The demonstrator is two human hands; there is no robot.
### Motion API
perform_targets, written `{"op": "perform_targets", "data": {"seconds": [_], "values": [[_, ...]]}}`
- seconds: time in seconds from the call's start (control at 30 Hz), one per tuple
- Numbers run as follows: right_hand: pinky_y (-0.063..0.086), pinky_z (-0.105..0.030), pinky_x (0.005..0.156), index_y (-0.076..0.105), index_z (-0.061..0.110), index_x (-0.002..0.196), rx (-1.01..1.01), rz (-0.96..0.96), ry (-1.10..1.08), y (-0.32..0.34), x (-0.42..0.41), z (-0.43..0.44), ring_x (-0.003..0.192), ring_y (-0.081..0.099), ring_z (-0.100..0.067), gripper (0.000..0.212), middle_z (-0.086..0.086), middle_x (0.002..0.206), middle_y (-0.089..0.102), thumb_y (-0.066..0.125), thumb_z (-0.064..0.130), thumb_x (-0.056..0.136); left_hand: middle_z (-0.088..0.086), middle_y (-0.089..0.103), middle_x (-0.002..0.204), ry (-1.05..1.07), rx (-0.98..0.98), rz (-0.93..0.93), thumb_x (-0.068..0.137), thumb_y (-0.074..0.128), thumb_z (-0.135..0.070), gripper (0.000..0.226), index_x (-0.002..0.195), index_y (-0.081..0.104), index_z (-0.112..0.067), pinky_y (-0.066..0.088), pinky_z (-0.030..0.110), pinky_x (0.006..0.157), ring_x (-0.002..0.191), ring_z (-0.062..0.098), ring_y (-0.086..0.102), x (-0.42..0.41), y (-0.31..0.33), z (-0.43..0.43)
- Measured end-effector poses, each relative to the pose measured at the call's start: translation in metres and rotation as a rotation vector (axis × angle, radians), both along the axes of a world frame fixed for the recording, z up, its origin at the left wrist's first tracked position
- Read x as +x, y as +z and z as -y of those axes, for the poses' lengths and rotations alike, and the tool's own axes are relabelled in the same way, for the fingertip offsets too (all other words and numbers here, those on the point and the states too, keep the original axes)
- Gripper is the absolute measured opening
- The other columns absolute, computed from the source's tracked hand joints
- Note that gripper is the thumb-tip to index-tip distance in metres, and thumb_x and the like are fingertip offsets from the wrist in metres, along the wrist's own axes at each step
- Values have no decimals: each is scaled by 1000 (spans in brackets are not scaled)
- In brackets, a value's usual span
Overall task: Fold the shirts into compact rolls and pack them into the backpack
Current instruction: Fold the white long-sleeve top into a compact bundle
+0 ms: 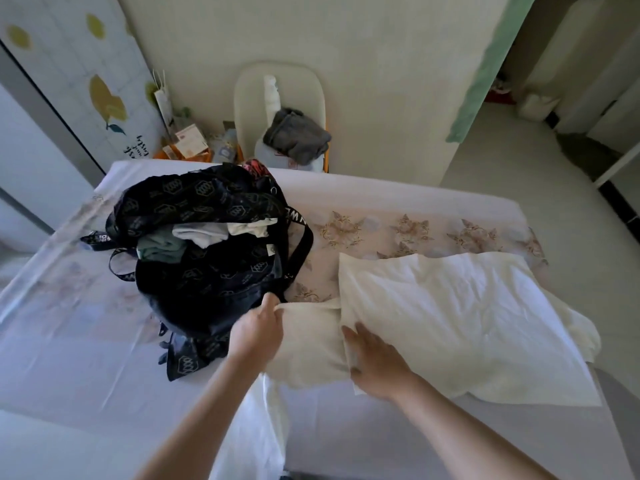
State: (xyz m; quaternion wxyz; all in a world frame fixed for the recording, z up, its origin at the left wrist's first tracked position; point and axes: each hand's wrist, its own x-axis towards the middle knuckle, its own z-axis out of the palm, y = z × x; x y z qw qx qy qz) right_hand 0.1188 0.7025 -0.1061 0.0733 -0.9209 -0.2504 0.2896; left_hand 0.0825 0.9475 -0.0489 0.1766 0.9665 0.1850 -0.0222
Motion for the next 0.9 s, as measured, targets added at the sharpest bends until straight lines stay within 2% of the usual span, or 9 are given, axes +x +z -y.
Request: {"op": "perform_targets", "data": {"seconds": [0.13,0.3,0.43,0.5,0.57,0.63,0.7,0.8,0.9], "values": [[29,-42,115,-7,32,158,-79,-7,-65,1,-4,-16,153,6,-19,87,-3,167,-7,50,34,93,0,63,93,-76,31,-248,92,56,-43,26,102,61,-19,43,31,66,89,25,62,44,29,-46],[29,-47,115,3,31,157,-160,-69,-115,8,0,-37,153,5,-24,85,-5,166,-6,53,44,89,-2,63,93,-434,17,-669,80,67,-48,41,101,67,-13,51,30,71,87,19,61,43,23,-73],[32,-40,111,40,28,144,-37,-69,-261,27,4,-68,140,34,-28,61,-7,151,32,51,46,87,-2,61,87,-456,-256,-462,88,63,-37,23,92,64,-15,44,26,63,77,13,57,44,28,-71],[43,-37,96,64,21,114,261,-85,-525,52,4,-87,111,55,-22,36,-4,119,57,51,46,92,3,62,79,-419,-436,-349,88,62,-34,23,83,61,-12,41,27,58,66,14,54,55,33,-57],[46,-34,71,65,12,85,583,-269,-856,81,8,-97,76,59,-21,46,-7,85,64,43,51,99,4,55,71,-426,-579,-309,90,61,-27,19,79,57,-12,38,28,56,62,14,48,67,44,-33],[44,-29,58,68,11,85,697,-433,-1043,103,18,-90,63,60,-21,62,-6,76,69,38,63,97,1,56,74,-436,-821,-370,93,56,-15,9,89,63,-13,44,26,58,67,15,52,78,55,-4],[49,-30,64,72,12,96,697,-452,-1146,112,32,-68,65,65,-24,51,-8,85,75,46,55,97,5,65,90,-479,-1056,-449,94,52,-5,20,108,66,-7,56,29,76,84,20,63,87,60,23],[49,-33,67,68,9,98,701,-338,-1366,112,52,-26,63,65,-26,21,-8,79,71,53,23,96,8,65,118,-503,-1092,-312,96,52,-2,33,127,58,-10,50,49,99,105,26,65,99,49,47],[50,-35,67,65,8,93,658,-191,-1550,98,61,13,66,64,-27,16,-8,79,66,52,16,92,-9,62,126,-453,-782,-182,95,48,-15,37,130,54,-27,56,34,83,101,9,62,98,30,50]]}}
